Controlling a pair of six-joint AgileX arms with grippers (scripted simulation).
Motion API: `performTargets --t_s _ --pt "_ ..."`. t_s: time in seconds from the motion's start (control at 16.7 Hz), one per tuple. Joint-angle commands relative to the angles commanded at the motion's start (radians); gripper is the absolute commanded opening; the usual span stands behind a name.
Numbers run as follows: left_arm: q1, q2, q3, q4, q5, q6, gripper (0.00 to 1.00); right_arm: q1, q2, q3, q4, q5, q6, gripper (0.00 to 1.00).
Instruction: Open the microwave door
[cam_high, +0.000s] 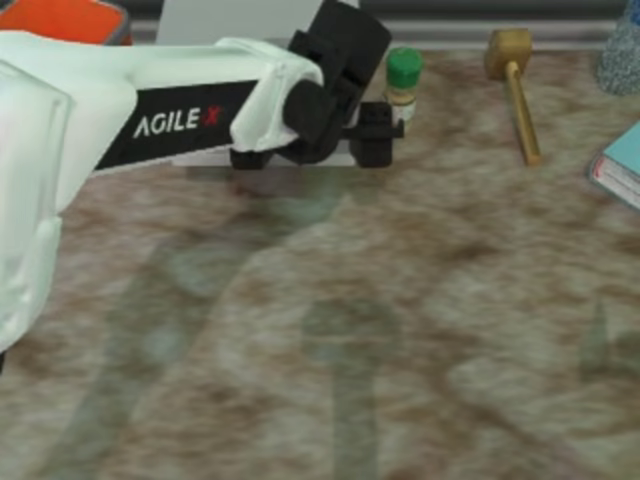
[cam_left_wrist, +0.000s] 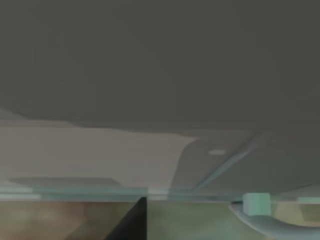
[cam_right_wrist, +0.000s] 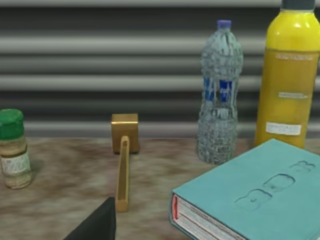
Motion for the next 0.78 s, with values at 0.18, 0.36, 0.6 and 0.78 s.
performTargets --t_s 0.18,0.36,0.6,0.78 --pt "0.000 0.000 0.000 0.000 0.000 0.000 0.40 0.000 0.000 0.000 0.000 0.000 0.000 1.00" --pt "0.000 0.000 0.000 0.000 0.000 0.000 0.17 0.000 0.000 0.000 0.000 0.000 0.000 1.00" --pt "0.000 0.000 0.000 0.000 0.000 0.000 0.00 0.000 0.000 0.000 0.000 0.000 0.000 1.00" --pt "0.000 0.000 0.000 0.000 0.000 0.000 0.00 0.000 0.000 0.000 0.000 0.000 0.000 1.00"
